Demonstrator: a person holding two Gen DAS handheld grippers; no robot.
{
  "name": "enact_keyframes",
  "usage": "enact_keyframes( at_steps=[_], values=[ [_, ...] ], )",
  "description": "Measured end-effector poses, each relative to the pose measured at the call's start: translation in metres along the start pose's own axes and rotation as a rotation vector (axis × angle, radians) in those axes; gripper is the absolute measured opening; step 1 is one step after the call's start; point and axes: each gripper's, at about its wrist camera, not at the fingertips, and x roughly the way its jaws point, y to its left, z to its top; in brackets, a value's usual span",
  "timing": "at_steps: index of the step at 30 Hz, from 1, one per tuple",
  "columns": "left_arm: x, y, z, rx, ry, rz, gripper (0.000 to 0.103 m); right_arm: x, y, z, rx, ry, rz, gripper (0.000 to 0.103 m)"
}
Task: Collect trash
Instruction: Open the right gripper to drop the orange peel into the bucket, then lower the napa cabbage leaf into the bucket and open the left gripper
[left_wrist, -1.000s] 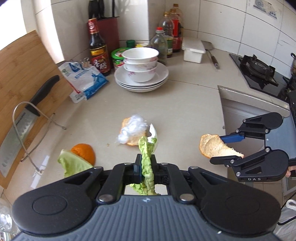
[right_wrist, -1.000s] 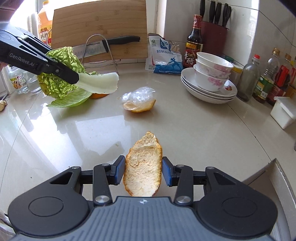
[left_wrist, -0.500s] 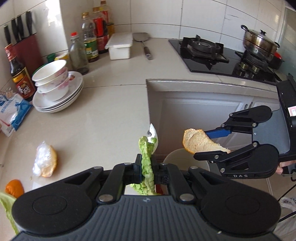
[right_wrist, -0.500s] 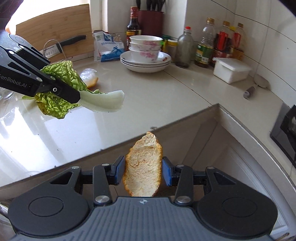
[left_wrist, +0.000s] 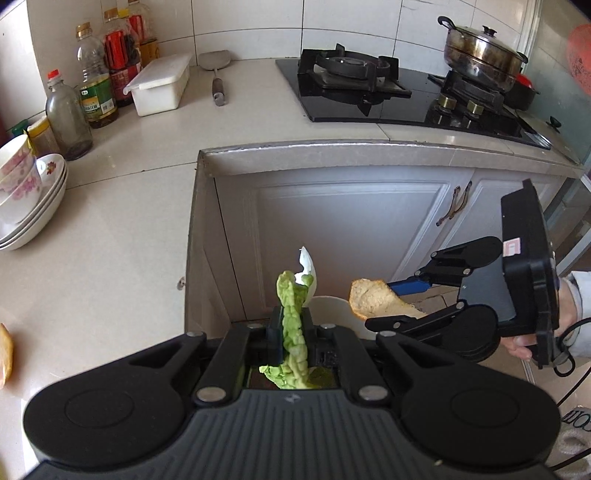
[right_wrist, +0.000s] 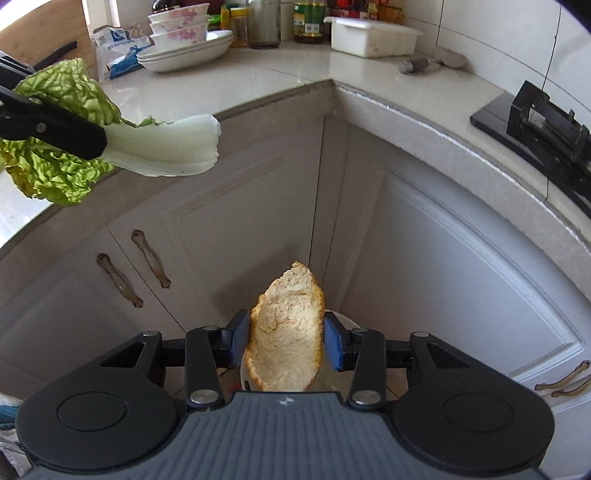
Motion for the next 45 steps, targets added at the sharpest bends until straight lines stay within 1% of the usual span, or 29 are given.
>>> enact_keyframes(
  at_steps=[5,8,12,14,15,16,18,20,22,26,33,39,45],
  values=[
    [0.011,-0.005,-0.001,-0.015,0.027,0.023,0.005,0.037,-0.011,-0.003,0.013,0.036,0.031,0.048],
    [0.013,-0.005,-0.002,-0.026,0.038,0.043,0.005,0.061,-0.011,-0.005,0.006,0.06,0.053,0.048],
    [0.019,-0.006,-0.001,-0.041,0.043,0.064,0.005,0.083,-0.007,-0.009,-0.008,0.089,0.099,0.054],
    [0.024,-0.006,0.0,-0.048,0.049,0.067,0.005,0.088,-0.004,-0.01,-0.028,0.098,0.115,0.068],
    [0.026,-0.006,0.001,-0.051,0.051,0.067,0.005,0.088,-0.003,-0.012,-0.034,0.092,0.117,0.079],
    [0.028,-0.006,0.001,-0.053,0.052,0.067,0.005,0.087,-0.002,-0.012,-0.036,0.084,0.119,0.087],
    [0.033,-0.008,0.002,-0.055,0.057,0.061,0.005,0.084,-0.003,-0.014,-0.034,0.075,0.123,0.094],
    [0.038,-0.011,0.003,-0.053,0.061,0.055,0.005,0.081,-0.008,-0.016,-0.027,0.07,0.113,0.097],
    [0.045,-0.014,0.004,-0.048,0.064,0.049,0.005,0.076,-0.009,-0.018,-0.026,0.063,0.094,0.102],
    [0.061,-0.024,0.007,-0.023,0.068,0.045,0.005,0.065,-0.013,-0.026,-0.019,0.052,0.07,0.103],
    [0.099,-0.038,0.01,-0.015,0.095,0.009,0.005,0.043,-0.021,-0.043,0.029,0.041,0.015,0.103],
    [0.147,-0.053,0.005,-0.022,0.148,-0.022,0.005,0.02,-0.034,-0.056,0.086,0.018,-0.055,0.103],
    [0.191,-0.074,-0.003,-0.023,0.211,-0.074,0.005,0.001,-0.045,-0.071,0.149,0.01,-0.102,0.103]
  ],
)
